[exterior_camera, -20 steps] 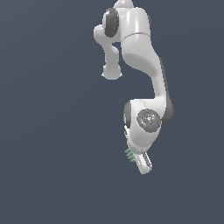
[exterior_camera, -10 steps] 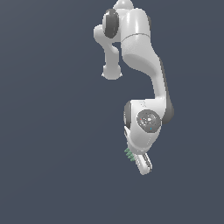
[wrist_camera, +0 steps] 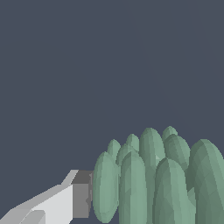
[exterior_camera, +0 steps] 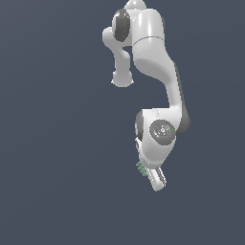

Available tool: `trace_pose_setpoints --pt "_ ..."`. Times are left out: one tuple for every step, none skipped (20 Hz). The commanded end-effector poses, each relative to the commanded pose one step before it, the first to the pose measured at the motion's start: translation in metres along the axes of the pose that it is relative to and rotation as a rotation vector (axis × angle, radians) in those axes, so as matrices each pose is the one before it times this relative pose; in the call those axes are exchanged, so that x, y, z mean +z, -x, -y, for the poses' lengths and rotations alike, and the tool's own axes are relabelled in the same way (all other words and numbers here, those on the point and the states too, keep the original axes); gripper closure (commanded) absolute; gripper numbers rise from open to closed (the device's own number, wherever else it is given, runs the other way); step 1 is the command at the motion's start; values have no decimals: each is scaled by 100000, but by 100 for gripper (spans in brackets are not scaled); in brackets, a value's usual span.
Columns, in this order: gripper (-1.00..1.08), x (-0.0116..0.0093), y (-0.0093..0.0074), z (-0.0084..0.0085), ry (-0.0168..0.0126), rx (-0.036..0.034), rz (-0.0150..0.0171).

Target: Pick up the object and move it to a goal position.

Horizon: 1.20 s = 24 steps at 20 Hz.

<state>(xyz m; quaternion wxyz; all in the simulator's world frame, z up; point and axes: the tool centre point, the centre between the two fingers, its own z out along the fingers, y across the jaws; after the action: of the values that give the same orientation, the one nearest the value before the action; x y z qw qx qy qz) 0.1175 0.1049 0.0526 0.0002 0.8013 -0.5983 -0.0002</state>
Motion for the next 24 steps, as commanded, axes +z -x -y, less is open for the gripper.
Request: trace_pose_setpoints --pt "108 -211 -117 -140 -63 10 -11" --pt "108 -117 -70 -107 0 0 0" --pt "108 -139 -84 -128 0 0 0" --pt "108 -163 -98 -150 0 0 0" --pt "108 -187 -113 -173 0 0 0" --pt "108 -213 -128 -196 0 0 0" --pt "108 -240 -145 -221 0 0 0" --pt "108 -269 -162 -247 0 0 0" --pt "108 -275 -185 -273 23 1 65" --pt "108 -331 -199 -303 0 0 0" --pt "108 -365 -220 -334 0 0 0" --pt "108 -401 -241 -366 0 0 0" --pt "108 -438 -264 -400 0 0 0" --pt "108 -475 -297 -436 -12 7 68" --pt "108 -516 -310 -469 0 0 0" --pt "108 -556 -335 -506 0 0 0" --pt "108 -598 -360 -543 0 0 0" --pt "108 -626 -391 -572 -9 7 68" --pt "108 -657 -395 -594 0 0 0" --pt "108 -679 -408 -613 0 0 0" --pt "108 -687 -428 -624 -10 7 68" --pt "108 -702 -421 -630 0 0 0" --pt "108 -709 -442 -640 -11 7 68" --pt "108 -723 -434 -646 0 0 0"
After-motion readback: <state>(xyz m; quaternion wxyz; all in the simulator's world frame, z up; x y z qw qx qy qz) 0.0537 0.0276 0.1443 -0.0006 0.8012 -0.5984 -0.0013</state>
